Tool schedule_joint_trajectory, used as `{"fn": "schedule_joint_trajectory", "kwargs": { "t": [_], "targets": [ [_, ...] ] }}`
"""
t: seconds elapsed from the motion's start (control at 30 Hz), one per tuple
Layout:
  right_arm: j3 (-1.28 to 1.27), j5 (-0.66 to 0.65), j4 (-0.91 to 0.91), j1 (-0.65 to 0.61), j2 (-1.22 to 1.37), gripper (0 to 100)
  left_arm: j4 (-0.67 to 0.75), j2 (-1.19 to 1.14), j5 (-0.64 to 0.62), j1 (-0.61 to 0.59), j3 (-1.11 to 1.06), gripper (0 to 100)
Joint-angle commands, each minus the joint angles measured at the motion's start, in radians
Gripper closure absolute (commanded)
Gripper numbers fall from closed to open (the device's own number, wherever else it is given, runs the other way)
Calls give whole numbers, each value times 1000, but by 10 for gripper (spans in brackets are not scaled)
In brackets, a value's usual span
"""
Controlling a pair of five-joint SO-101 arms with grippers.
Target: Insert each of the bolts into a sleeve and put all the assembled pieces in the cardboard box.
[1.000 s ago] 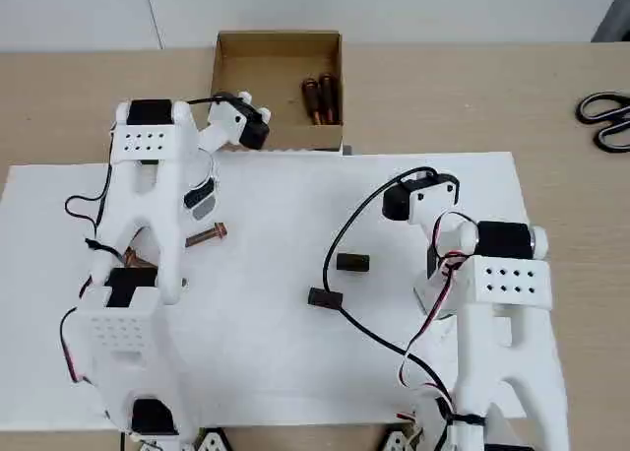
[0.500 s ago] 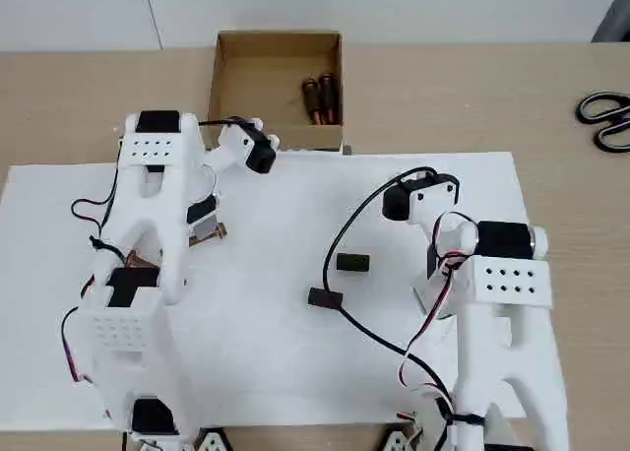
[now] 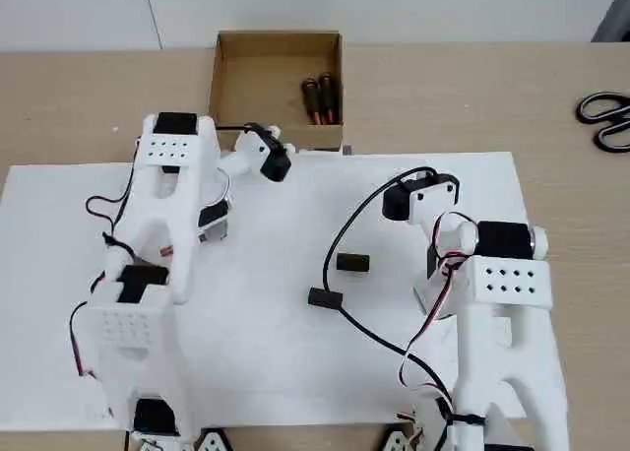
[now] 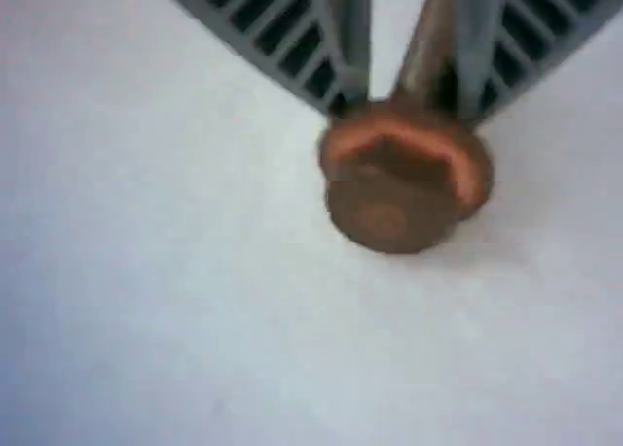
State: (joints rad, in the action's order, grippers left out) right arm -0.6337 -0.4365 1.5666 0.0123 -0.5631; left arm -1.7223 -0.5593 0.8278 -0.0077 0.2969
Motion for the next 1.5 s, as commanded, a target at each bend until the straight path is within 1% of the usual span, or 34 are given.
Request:
{"fn": "schedule_joint_trajectory", "kwargs": {
  "t": [0.0, 0.2, 0.43, 0.47, 0.53, 0.57, 0.73, 0.8, 0.9, 0.97, 1.1, 1.17, 1.23, 1.3, 1.37, 1.47],
  "targets": [
    [6, 11, -8, 12, -22, 995, 31, -17, 8, -15, 12, 941],
    [6, 11, -8, 12, -21, 995, 63, -97, 28, -35, 12, 915],
    [6, 9, -8, 7, -21, 995, 83, -146, 29, -35, 13, 916],
    [6, 9, -8, 7, -21, 995, 83, -146, 29, -32, 13, 930],
    [6, 9, -8, 7, -21, 995, 83, -146, 29, -28, 13, 987],
    [6, 9, -8, 7, -25, 995, 81, -146, 29, -25, 13, 998],
    [20, 8, 1, 5, -31, 995, 77, -129, 25, -20, 13, 995],
    [40, 9, 15, 5, -31, 995, 75, -86, 9, -18, 13, 995],
    [114, 11, 58, 5, -31, 995, 75, 18, -48, -17, 12, 995],
    [176, 12, 94, 4, -31, 995, 72, 101, -57, -15, 10, 995],
    [239, 17, 113, 4, -33, 995, 25, 244, -60, -6, 7, 995],
    [242, 66, 114, 4, -48, 995, -15, 298, -110, 2, 7, 995],
    [242, 118, 114, 4, -87, 995, -31, 345, -204, 5, 2, 995],
    [242, 133, 114, 4, -134, 995, -31, 387, -288, 5, -2, 995],
    [241, 133, 114, 4, -189, 995, -31, 433, -316, 5, -13, 995],
    [241, 132, 116, 4, -285, 995, -31, 509, -315, 5, -59, 995]
  ]
}}
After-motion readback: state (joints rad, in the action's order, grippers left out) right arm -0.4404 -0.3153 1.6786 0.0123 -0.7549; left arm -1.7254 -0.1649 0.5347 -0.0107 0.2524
